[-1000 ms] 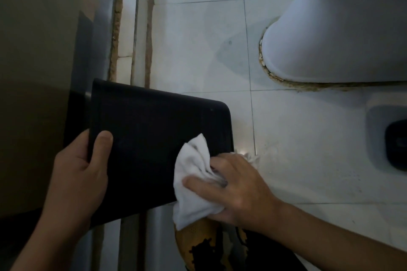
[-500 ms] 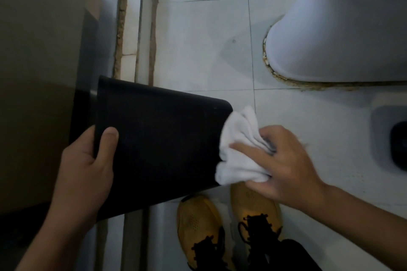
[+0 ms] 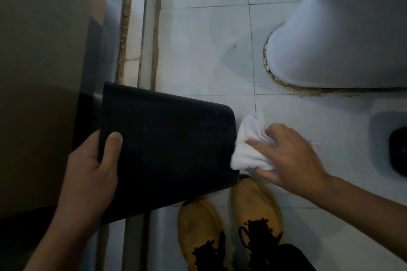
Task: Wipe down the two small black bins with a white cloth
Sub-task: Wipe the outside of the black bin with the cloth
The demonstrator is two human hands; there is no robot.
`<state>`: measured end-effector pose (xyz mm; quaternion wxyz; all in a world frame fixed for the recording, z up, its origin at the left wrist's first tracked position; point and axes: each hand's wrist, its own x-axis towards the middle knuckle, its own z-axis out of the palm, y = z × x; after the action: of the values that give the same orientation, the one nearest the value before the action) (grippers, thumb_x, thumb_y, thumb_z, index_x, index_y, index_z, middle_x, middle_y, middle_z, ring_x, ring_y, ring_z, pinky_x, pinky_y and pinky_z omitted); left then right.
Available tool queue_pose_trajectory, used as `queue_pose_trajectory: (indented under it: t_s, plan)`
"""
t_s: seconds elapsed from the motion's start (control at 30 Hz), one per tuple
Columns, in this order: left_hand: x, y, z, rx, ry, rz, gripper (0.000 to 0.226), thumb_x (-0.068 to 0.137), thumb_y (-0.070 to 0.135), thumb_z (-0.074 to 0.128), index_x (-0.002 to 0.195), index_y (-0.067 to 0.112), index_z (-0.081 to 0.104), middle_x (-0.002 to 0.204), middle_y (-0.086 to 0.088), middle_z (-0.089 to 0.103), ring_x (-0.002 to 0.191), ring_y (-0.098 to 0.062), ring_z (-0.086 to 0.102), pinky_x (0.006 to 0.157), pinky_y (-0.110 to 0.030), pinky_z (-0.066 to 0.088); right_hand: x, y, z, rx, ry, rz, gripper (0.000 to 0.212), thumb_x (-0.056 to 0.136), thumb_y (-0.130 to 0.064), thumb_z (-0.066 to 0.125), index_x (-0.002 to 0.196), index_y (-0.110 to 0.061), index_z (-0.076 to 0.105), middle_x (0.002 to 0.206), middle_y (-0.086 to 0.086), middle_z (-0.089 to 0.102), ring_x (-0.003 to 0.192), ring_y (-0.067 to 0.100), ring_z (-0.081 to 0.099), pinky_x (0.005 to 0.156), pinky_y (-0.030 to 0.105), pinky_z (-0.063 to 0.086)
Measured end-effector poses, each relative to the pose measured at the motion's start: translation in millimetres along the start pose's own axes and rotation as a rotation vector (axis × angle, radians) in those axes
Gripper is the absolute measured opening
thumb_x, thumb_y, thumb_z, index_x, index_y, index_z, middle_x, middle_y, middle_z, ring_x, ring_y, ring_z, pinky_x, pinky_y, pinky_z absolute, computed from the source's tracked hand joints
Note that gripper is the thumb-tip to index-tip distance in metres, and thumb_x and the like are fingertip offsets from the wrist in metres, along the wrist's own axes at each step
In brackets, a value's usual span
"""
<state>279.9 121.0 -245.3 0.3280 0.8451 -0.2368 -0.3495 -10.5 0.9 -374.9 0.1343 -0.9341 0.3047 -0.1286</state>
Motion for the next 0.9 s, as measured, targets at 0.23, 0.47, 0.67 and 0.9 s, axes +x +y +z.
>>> queue_pose_trajectory:
  t_s: [0.23,0.47,0.67,0.9]
  plan:
    - [1.5,-7.5,3.2,0.027,0.041,0.085,0.026,0.099,0.038,0.043,0.082,0.044,0.062,0.084,0.022,0.067,0.076,0.003,0.064,0.064,-0.031,0.049,46.7,-40.4,-8.2,0.16,0.275,0.212,0.051,0.077,-0.035,0.066,0.12,-0.008,0.07,0.097,0.016,0.048,0.08,0.028,0.049,0.062,0.029,0.039]
    - [-0.6,-5.0,1.7,0.049,0.013,0.04,0.025,0.097,0.041,0.041,0.083,0.041,0.061,0.085,0.015,0.066,0.08,-0.017,0.066,0.068,-0.048,0.056,75.4,-44.4,27.8,0.201,0.22,0.134,0.054,0.076,-0.037,0.061,0.126,-0.018,0.054,0.098,0.016,0.046,0.078,0.032,0.052,0.062,0.037,0.048]
    - [-4.3,-4.2,1.5,0.042,0.041,0.029,0.026,0.098,0.039,0.043,0.082,0.041,0.063,0.086,0.003,0.067,0.084,-0.024,0.066,0.072,-0.058,0.055,81.2,5.9,11.6,0.051,0.173,0.479,0.048,0.083,-0.045,0.054,0.114,-0.009,0.059,0.105,0.019,0.047,0.086,0.033,0.052,0.062,0.041,0.051]
    - [-4.8,-3.0,2.0,0.057,0.032,0.034,0.026,0.098,0.04,0.042,0.082,0.044,0.062,0.086,0.011,0.067,0.083,-0.019,0.066,0.072,-0.056,0.056,65.4,-45.4,13.1,0.356,0.218,0.451,0.045,0.082,-0.045,0.058,0.111,-0.012,0.061,0.1,0.0,0.036,0.08,0.019,0.048,0.061,0.03,0.044]
